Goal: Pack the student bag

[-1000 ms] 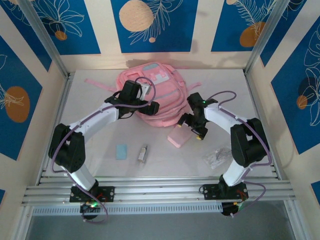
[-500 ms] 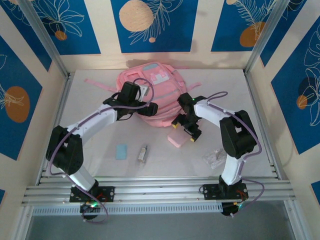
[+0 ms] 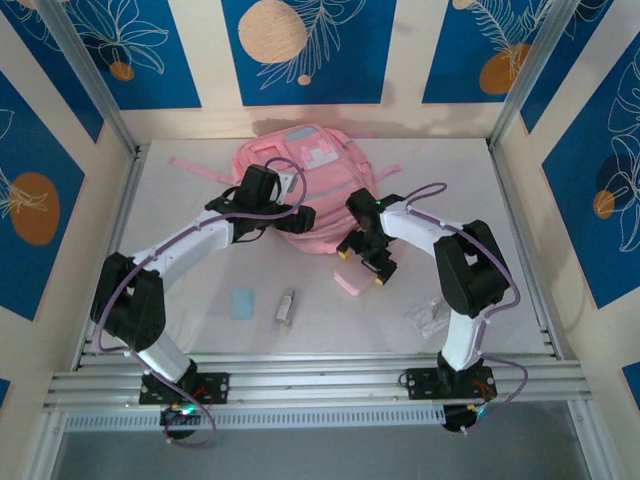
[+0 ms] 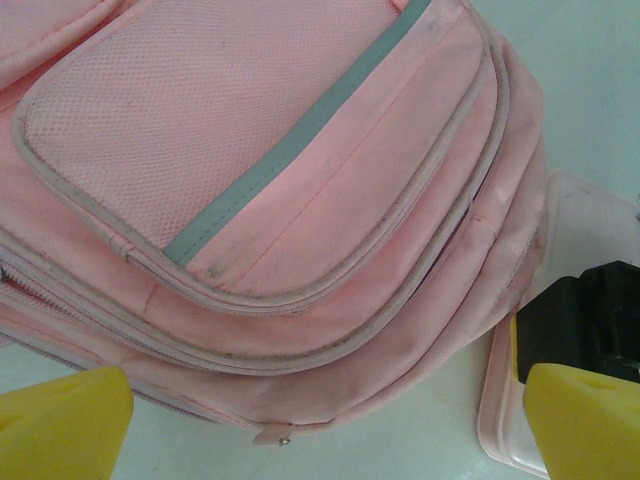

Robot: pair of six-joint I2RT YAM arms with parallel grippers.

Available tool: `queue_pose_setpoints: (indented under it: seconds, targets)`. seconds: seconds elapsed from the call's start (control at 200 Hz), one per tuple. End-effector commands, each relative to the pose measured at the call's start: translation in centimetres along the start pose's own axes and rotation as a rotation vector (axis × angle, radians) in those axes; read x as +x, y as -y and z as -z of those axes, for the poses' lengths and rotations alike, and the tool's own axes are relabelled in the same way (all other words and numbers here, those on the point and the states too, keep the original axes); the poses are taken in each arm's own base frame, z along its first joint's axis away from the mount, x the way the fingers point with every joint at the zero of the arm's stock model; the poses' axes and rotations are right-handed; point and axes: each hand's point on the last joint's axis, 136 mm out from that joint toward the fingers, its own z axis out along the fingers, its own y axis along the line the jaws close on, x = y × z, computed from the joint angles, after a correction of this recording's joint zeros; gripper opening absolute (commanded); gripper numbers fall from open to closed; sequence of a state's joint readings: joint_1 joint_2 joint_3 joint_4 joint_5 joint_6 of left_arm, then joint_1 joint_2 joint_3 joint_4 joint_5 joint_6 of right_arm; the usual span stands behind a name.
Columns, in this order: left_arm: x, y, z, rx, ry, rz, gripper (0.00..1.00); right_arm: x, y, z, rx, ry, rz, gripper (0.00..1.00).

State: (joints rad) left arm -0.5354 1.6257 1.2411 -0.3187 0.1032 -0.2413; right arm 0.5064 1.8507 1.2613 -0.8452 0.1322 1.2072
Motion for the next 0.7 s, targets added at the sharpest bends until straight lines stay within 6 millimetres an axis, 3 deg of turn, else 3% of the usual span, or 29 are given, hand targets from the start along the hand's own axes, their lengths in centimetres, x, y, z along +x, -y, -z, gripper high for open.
queue_pose_setpoints:
  seconds: [0.0,0.2,0.42,0.55,0.695]
  targets:
    - [-0.5,0.8,0.7,0.035,0.028,0.018,1.00,0.0,1.7,-1.7,0.087,-0.014,-0.049,1.00]
    - [-0.6,0.9,0.8,0.038,0.030,0.022,1.00,0.0,2.2,-3.4,0.114,-0.031,-0.061,1.00]
    - [-1.2,1.1,1.1,0.045,0.043,0.027,1.00,-0.8,2.5,-1.7,0.090,0.042,-0.034,0.99]
    - [-1.3,1.2,0.9,0.051,0.045,0.032,1.00,-1.3,2.0,-2.0,0.060,0.034,-0.014,0.88]
    - [-1.1,1.3,1.0,0.054,0.034,0.036,1.00,-1.6,1.5,-1.0,0.041,0.057,0.028,0.79]
